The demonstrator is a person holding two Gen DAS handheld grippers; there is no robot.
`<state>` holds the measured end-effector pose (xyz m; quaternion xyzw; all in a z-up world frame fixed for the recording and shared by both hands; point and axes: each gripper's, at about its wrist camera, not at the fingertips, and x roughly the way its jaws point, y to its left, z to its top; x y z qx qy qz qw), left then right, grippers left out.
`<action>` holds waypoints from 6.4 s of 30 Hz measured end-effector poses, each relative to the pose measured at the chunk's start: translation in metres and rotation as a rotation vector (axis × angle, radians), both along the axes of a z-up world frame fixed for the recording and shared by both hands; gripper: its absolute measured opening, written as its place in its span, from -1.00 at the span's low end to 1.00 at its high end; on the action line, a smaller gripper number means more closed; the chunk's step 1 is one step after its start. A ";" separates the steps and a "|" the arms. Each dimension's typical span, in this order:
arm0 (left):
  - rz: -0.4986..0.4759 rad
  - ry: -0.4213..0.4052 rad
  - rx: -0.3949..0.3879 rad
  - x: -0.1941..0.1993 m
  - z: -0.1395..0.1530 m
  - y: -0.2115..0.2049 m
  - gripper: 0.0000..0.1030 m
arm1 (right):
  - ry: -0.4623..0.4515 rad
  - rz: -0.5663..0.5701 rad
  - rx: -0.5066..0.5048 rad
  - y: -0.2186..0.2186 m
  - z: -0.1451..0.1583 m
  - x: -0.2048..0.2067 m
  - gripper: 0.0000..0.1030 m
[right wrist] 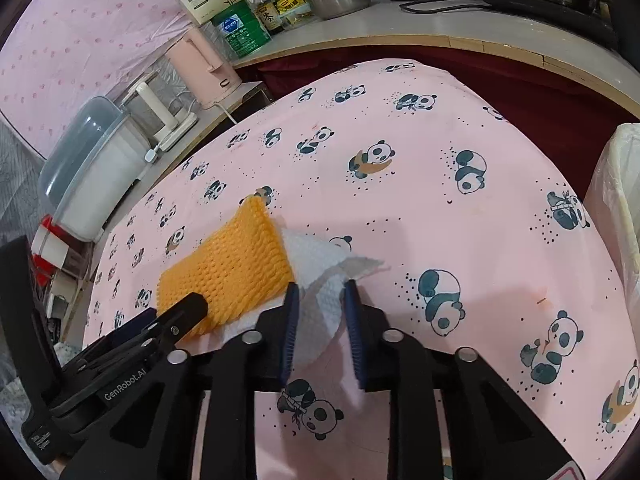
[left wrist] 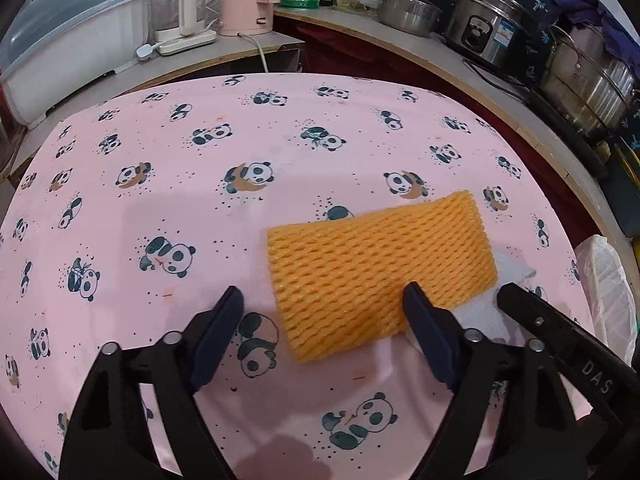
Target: Collect trash
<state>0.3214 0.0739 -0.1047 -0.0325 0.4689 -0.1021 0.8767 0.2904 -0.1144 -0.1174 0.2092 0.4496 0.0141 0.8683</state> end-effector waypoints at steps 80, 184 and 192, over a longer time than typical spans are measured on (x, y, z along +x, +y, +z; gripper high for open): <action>-0.454 -0.102 0.016 -0.169 0.101 -0.296 -0.76 | -0.215 -0.397 -0.039 -0.255 0.104 -0.207 -0.95; -0.108 -0.183 0.131 -0.252 0.076 -0.173 0.82 | -0.089 -0.307 -0.395 -0.155 0.098 -0.297 0.87; -0.109 -0.174 0.136 -0.254 0.072 -0.172 0.82 | -0.081 -0.310 -0.406 -0.155 0.096 -0.300 0.87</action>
